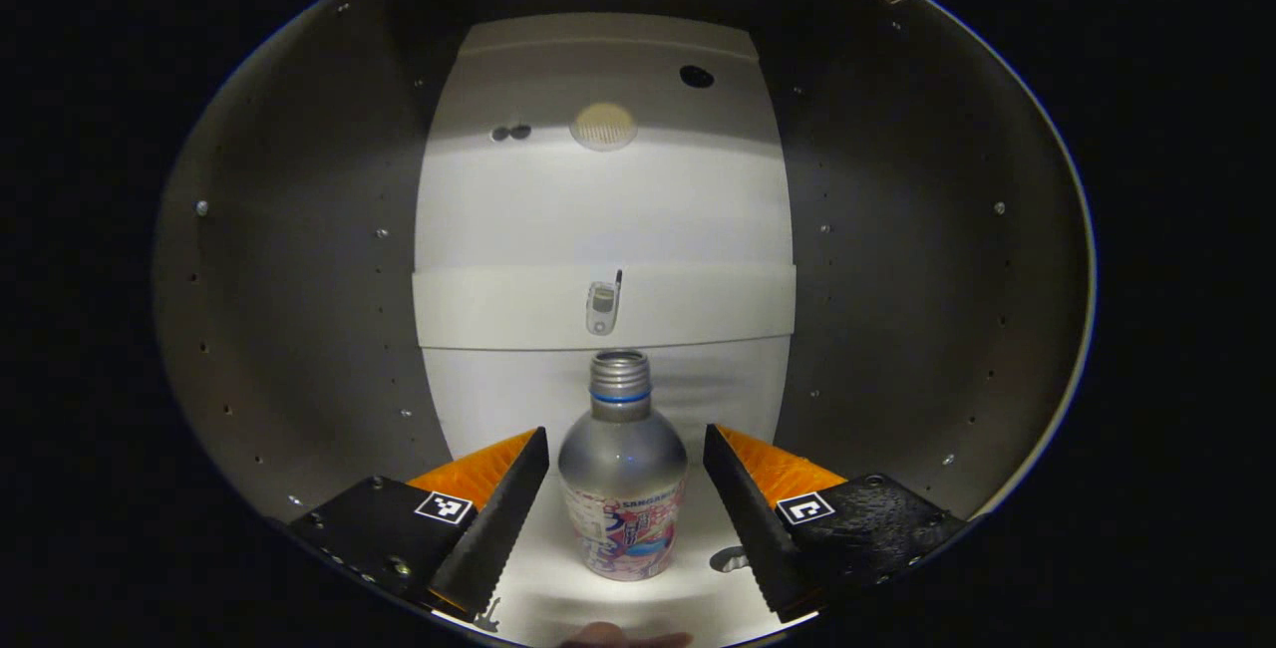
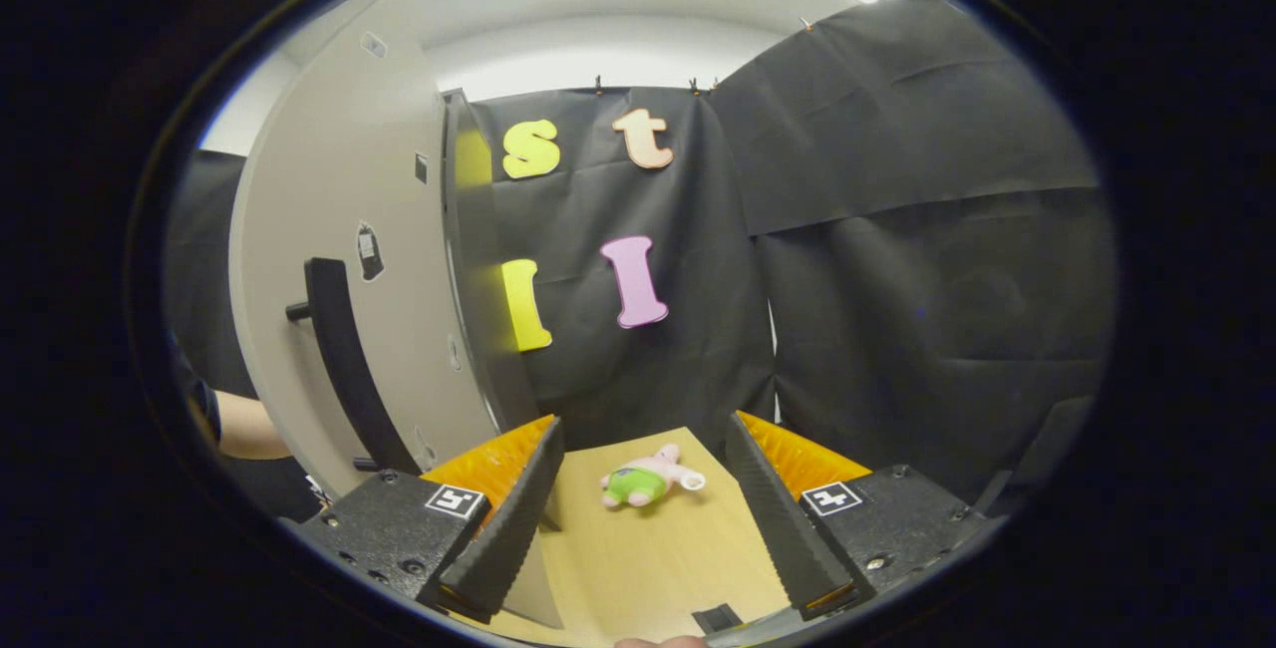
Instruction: Open the cabinet door with the right hand, grasp the bottle in the cabinet with the left hand and place it on the coaster, then close the cabinet door with the right hand.
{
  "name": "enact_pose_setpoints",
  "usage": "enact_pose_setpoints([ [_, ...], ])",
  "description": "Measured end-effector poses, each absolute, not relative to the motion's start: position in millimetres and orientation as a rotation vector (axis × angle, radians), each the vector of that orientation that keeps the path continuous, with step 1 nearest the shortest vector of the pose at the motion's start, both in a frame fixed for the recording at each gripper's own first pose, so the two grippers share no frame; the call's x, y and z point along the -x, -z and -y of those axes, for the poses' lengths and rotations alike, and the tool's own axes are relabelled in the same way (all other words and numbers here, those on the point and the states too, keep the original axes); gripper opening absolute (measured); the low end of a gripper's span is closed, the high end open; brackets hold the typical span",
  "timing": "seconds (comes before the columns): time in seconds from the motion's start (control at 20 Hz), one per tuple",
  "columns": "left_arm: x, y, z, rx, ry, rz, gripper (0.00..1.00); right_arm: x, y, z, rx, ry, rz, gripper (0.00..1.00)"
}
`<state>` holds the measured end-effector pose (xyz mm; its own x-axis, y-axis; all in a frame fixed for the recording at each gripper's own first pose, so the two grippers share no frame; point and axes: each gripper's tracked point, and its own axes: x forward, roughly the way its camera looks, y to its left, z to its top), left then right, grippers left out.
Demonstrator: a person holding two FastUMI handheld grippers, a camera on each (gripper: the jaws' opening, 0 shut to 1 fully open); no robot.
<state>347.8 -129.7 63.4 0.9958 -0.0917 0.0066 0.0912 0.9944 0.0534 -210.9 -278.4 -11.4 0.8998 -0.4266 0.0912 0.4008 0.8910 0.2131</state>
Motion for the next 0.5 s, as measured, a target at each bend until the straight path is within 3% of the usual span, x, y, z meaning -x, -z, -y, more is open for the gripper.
enact_pose_setpoints([
  [0.4,-363,-58,133,-0.135,0.084,0.017,0.96,204,5,275,-0.161,0.424,0.116,0.98],
  [0.5,-363,-57,133,-0.13,0.09,0.012,0.89,203,4,275,-0.153,0.421,0.112,0.98],
])
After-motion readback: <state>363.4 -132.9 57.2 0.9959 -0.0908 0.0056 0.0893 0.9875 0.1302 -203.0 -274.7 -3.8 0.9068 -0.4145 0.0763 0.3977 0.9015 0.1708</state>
